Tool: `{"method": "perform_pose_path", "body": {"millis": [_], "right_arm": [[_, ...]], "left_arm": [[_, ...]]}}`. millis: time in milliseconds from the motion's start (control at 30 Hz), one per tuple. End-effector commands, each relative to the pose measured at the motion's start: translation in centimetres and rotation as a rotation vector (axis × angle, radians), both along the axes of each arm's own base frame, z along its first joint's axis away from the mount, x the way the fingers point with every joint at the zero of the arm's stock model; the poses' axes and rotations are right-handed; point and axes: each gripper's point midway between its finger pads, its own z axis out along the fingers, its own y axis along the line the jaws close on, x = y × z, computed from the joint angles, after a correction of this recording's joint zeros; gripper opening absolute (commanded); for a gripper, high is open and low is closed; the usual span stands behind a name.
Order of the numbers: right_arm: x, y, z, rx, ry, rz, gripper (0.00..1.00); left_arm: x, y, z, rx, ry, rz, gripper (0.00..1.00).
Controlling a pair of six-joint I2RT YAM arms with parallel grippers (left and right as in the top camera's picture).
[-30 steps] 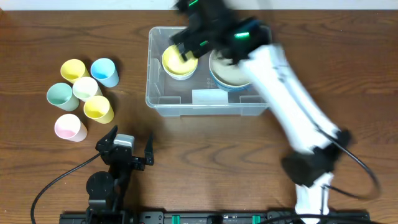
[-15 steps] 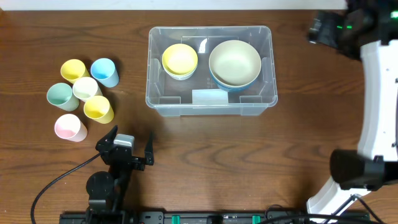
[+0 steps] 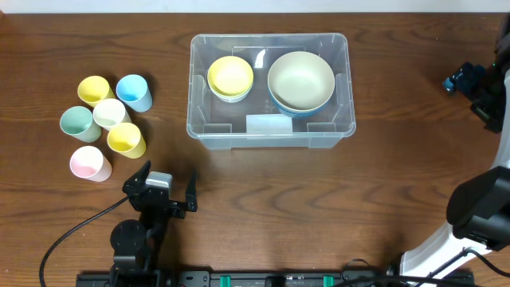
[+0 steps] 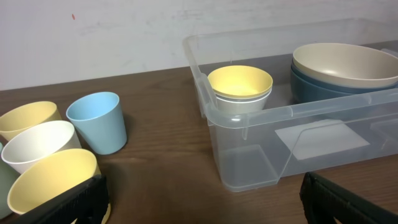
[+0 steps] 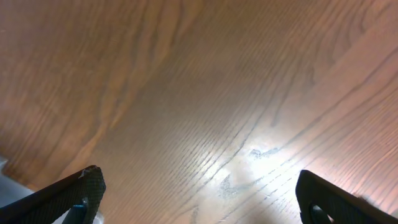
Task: Pack container
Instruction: 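Open the right gripper and retract the right arm to the right, then move the left gripper to the yellow cup and grasp it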
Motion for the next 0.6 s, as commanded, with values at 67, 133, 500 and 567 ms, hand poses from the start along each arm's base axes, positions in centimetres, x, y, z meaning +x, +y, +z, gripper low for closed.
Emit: {"method": "perform_pose_path", "body": {"millis": [67, 133, 500, 567], "right_arm": [[-0.8, -1.8, 0.0, 0.027, -0.024, -0.083, 0.99], [-0.8, -1.9, 0.0, 0.051, -0.034, -0.093, 0.99], [-0.8, -1.9, -0.1, 0.075, -0.043, -0.098, 0.99], [-0.8, -1.9, -0.1, 0.075, -0.043, -0.098, 0.99]], "left_arm": [[-0.1, -0.4, -0.5, -0.023, 0.014, -0.021, 0.98], [-0.5, -0.4, 0.5, -0.055, 0.027, -0.015, 0.98], [-4.2, 0.7, 13.5, -0.081, 0.190, 0.054, 0.98], [-4.4, 0.8, 15.5, -0.075, 0.261, 0.067, 0.98]]}}
